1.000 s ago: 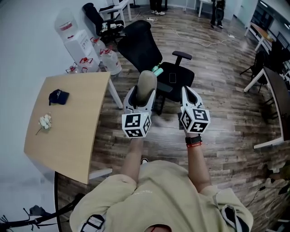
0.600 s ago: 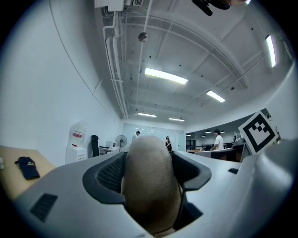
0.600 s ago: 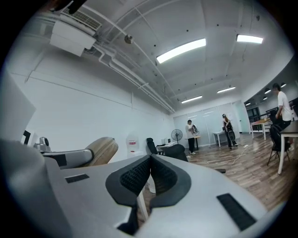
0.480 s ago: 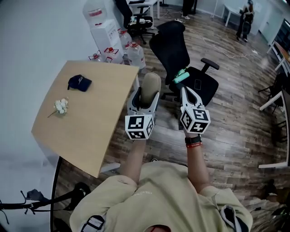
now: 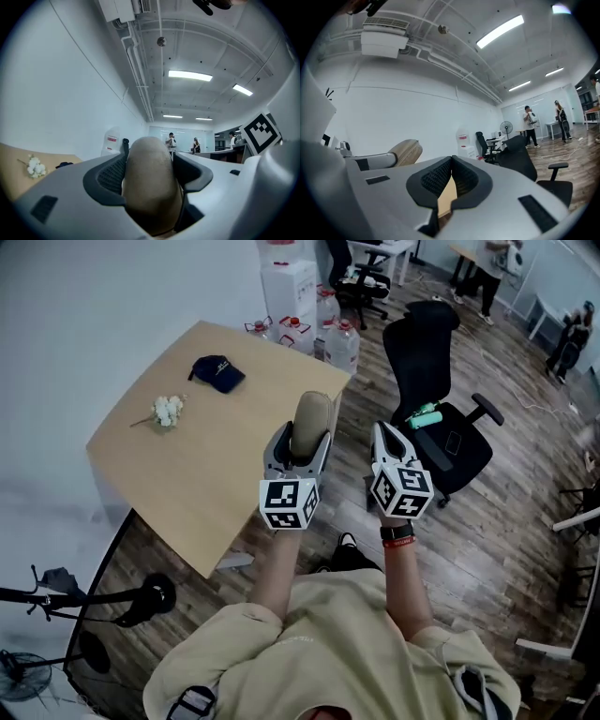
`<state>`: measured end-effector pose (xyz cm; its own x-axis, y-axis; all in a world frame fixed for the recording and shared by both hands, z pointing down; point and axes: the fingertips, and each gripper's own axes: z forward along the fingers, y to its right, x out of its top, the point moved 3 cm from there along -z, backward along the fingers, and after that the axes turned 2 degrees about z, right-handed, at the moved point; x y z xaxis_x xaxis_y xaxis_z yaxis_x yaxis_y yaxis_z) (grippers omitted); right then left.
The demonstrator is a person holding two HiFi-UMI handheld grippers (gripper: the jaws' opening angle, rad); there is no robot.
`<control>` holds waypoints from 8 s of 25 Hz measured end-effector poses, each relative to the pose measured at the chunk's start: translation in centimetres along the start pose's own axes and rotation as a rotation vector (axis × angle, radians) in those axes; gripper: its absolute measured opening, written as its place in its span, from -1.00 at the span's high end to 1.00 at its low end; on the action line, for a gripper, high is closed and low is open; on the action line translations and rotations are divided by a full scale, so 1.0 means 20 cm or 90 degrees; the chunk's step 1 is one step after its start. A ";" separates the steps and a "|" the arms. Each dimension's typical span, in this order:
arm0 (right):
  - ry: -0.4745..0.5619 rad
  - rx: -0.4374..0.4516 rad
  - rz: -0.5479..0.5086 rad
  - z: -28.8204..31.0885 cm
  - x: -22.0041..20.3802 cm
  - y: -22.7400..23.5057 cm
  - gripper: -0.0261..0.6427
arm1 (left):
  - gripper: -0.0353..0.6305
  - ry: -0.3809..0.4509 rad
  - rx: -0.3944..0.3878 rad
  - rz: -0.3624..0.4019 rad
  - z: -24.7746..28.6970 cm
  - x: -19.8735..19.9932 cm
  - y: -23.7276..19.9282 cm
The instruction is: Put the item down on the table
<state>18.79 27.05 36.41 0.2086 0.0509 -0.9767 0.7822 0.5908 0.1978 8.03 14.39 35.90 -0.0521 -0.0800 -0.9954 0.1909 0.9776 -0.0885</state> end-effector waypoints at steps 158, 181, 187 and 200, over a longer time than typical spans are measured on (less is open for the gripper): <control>-0.440 0.520 -0.013 2.52 -1.51 -2.12 0.89 | -0.10 -0.443 0.022 0.144 -0.01 -1.37 -3.14; -0.318 0.609 -0.016 2.23 -0.88 -1.96 0.89 | -0.10 -0.282 0.322 0.031 -0.14 -0.59 -2.60; -0.286 0.631 -0.018 2.14 -0.74 -1.86 0.89 | 0.07 -0.204 0.388 -0.002 -0.21 -0.39 -2.41; -0.238 0.672 -0.033 1.94 -0.57 -1.67 0.89 | 0.43 -0.071 0.576 -0.015 -0.33 -0.16 -2.02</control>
<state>13.04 -24.52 44.16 0.1860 -0.3040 -0.9343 0.8641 -0.4021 0.3028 -5.95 -23.49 42.93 0.0205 -0.1619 -0.9866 0.8896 0.4533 -0.0558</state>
